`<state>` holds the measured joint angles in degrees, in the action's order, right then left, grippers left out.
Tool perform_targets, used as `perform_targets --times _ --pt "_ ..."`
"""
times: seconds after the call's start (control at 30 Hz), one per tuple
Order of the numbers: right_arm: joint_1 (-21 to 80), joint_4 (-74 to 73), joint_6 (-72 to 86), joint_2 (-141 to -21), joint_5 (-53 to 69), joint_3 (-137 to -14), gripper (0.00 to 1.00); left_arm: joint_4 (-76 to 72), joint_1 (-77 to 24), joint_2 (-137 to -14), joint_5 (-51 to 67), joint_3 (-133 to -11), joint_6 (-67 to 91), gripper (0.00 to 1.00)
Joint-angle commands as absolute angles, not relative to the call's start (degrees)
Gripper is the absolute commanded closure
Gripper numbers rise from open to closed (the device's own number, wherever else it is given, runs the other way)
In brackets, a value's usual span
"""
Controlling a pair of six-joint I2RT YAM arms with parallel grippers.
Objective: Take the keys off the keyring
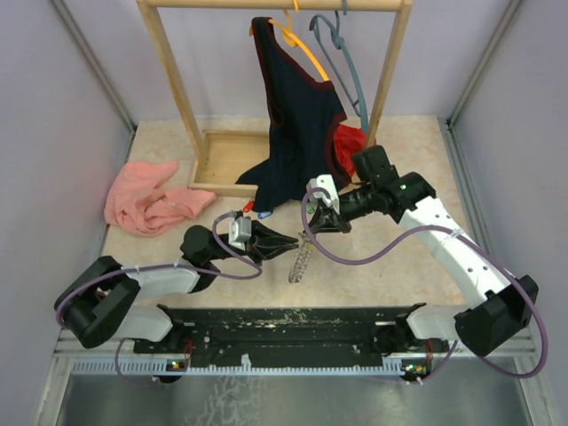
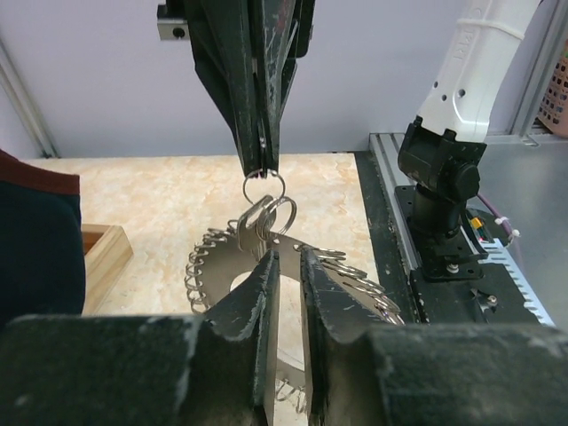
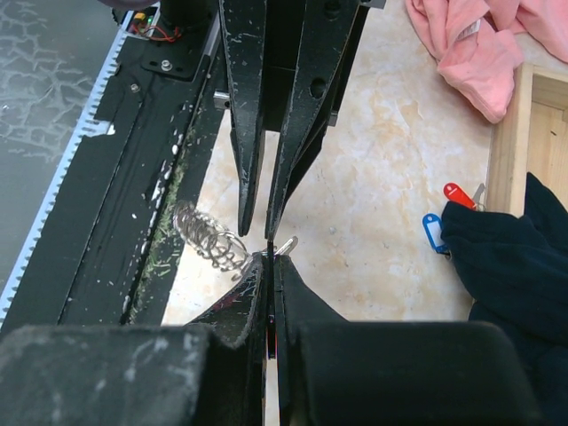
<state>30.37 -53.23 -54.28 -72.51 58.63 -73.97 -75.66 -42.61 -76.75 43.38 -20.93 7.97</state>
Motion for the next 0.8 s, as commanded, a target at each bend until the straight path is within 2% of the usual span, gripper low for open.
perform_targets --times 0.0,0.37,0.77 --pt "30.7 -52.3 -56.1 -72.7 62.5 -75.1 1.00 -78.9 -42.8 -77.2 45.0 -23.3 6.8 0.80" --pt "30.8 -52.1 -56.1 -72.9 62.7 -75.0 1.00 -79.2 -43.3 -78.8 46.4 -24.6 7.7 0.81" --pt "30.9 -52.6 -56.7 -72.6 63.2 -74.9 1.00 -68.8 -43.3 -76.3 41.0 -25.4 3.2 0.76"
